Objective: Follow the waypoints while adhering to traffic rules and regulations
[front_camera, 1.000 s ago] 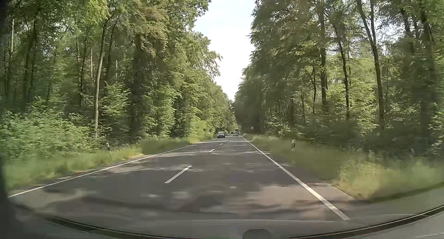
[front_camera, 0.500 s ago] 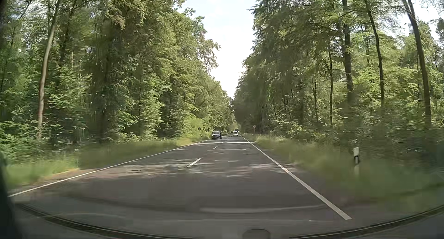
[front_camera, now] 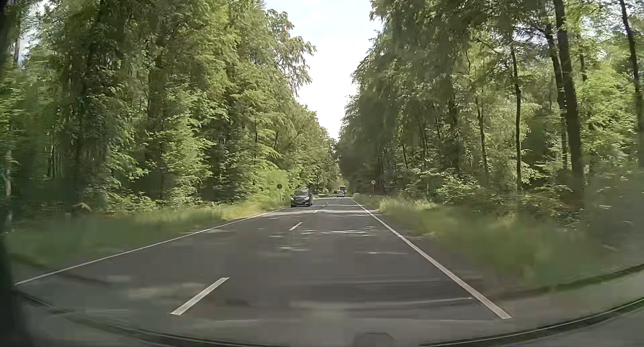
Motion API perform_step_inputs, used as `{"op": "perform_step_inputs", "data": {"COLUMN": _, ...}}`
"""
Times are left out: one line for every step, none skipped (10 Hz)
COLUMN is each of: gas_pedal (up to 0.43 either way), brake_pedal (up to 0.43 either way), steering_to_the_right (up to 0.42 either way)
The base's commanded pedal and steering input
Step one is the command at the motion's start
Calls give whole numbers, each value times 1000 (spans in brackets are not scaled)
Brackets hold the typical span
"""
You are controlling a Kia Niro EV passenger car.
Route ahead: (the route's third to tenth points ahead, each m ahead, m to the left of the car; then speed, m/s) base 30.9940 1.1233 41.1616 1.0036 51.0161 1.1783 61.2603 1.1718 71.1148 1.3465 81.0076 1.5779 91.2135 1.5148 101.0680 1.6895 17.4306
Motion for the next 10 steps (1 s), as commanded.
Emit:
{"op": "perform_step_inputs", "data": {"gas_pedal": 28, "brake_pedal": 37, "steering_to_the_right": -1}}
{"op": "perform_step_inputs", "data": {"gas_pedal": 28, "brake_pedal": 30, "steering_to_the_right": -1}}
{"op": "perform_step_inputs", "data": {"gas_pedal": 28, "brake_pedal": 37, "steering_to_the_right": -1}}
{"op": "perform_step_inputs", "data": {"gas_pedal": 28, "brake_pedal": 37, "steering_to_the_right": -1}}
{"op": "perform_step_inputs", "data": {"gas_pedal": 28, "brake_pedal": 37, "steering_to_the_right": -1}}
{"op": "perform_step_inputs", "data": {"gas_pedal": 28, "brake_pedal": 37, "steering_to_the_right": -1}}
{"op": "perform_step_inputs", "data": {"gas_pedal": 28, "brake_pedal": 37, "steering_to_the_right": -1}}
{"op": "perform_step_inputs", "data": {"gas_pedal": 28, "brake_pedal": 30, "steering_to_the_right": -1}}
{"op": "perform_step_inputs", "data": {"gas_pedal": 28, "brake_pedal": 30, "steering_to_the_right": 0}}
{"op": "perform_step_inputs", "data": {"gas_pedal": 39, "brake_pedal": 37, "steering_to_the_right": 0}}
